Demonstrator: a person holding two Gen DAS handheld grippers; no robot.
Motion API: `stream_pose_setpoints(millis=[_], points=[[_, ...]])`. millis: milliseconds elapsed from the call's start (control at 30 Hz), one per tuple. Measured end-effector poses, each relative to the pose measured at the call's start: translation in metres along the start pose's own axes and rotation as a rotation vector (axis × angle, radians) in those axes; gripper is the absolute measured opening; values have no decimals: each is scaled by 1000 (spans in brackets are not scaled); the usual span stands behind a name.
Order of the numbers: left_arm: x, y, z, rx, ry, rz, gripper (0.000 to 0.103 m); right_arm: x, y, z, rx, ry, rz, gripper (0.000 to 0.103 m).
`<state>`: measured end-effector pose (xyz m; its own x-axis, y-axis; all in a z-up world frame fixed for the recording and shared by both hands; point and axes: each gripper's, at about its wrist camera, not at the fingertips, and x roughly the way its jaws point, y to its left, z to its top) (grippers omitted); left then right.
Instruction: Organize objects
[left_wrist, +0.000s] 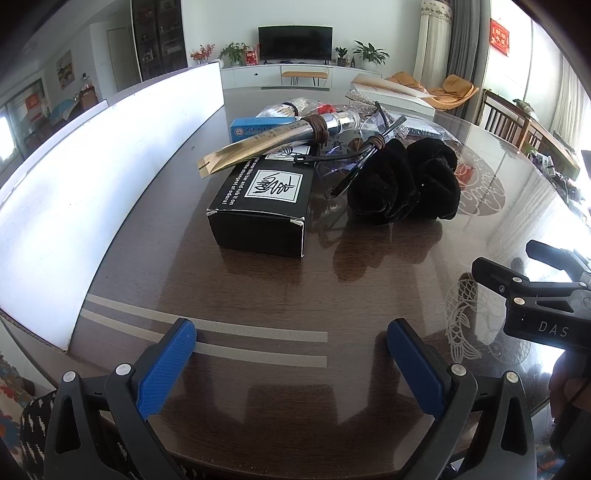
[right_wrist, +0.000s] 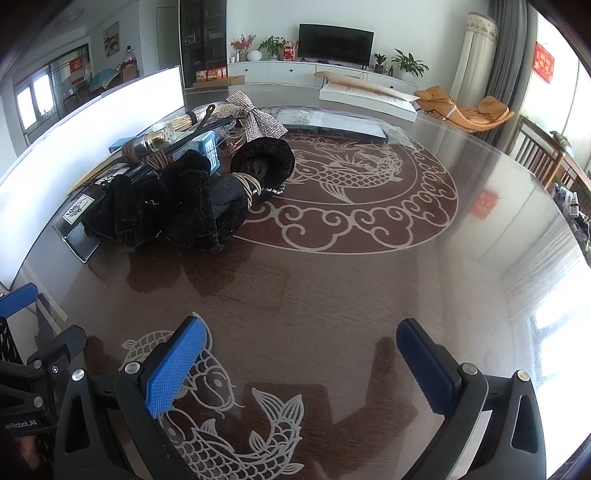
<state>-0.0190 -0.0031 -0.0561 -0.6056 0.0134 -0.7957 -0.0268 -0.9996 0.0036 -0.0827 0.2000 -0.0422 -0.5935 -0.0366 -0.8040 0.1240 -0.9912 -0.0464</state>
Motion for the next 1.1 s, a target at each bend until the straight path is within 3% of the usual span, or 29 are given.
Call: stream_pose_setpoints(millis=[333,567,1100], points=[[3,2,5,2,0,-4,103,15,-3,20,-53,69,74,103],[5,5,8,7,-5,-8,103,15,-1,17,-65,5,90,103],[6,6,10,12,-6,-11,103,16,1,20,-62,-1,86,103]])
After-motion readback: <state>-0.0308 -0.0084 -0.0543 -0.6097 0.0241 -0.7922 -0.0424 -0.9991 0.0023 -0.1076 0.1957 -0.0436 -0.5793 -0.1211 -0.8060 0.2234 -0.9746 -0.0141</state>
